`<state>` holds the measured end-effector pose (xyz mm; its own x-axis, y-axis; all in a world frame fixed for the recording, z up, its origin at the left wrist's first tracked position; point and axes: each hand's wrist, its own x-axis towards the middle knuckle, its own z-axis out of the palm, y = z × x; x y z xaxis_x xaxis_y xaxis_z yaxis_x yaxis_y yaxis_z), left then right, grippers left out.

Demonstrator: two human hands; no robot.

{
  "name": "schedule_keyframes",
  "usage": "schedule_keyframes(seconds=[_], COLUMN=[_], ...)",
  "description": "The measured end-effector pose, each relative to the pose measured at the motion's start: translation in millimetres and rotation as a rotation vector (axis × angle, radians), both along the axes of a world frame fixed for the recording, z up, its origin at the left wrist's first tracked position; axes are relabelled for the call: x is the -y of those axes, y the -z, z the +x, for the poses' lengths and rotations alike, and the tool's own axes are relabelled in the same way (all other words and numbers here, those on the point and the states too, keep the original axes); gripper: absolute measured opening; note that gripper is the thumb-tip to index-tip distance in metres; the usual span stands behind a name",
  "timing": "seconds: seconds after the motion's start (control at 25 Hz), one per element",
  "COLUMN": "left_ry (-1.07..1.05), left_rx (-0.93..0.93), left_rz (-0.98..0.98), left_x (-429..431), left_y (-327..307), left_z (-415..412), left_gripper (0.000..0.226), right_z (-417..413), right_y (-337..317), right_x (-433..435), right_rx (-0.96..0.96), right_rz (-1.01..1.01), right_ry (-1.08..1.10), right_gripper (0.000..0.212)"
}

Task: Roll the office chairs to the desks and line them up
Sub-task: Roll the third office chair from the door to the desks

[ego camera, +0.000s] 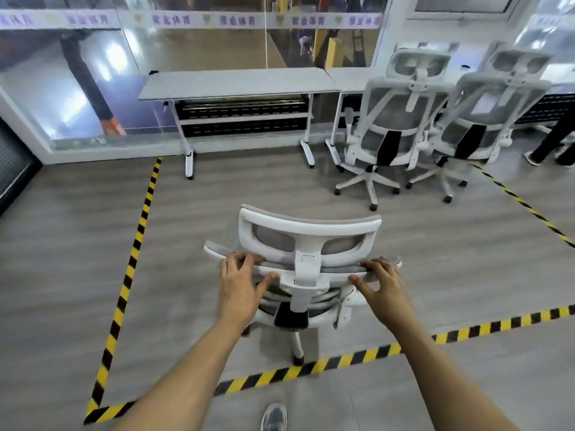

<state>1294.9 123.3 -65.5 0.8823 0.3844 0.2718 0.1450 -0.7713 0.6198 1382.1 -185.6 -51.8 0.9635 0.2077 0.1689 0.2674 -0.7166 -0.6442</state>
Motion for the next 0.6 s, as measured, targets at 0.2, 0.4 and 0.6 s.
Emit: schedule_keyframes(seconds=[0.2,0.4,0.6], left_ry=[0.018,-0.014,-0.05], left_rx=[-0.019,-0.001,-0.028], left_rz=[0.025,0.098,0.064], left_x=[-57.8,-94.1,-103.4], left_y=[-11.4,-3.2,-10.1], left_z=[185.4,371.6,548.9], left_gripper=[0.043,0.05,0.044], right_z=[172.1,371.5,564.8], right_y=[0.8,0.7,-2.0], right_x=[-51.3,-84.6,-102.4], right_rx=[-0.027,0.0,-0.016], right_rz=[0.049,0.089,0.026], right_ry=[0.022,-0.013,-0.064], right_gripper=[0.043,0.042,0.047])
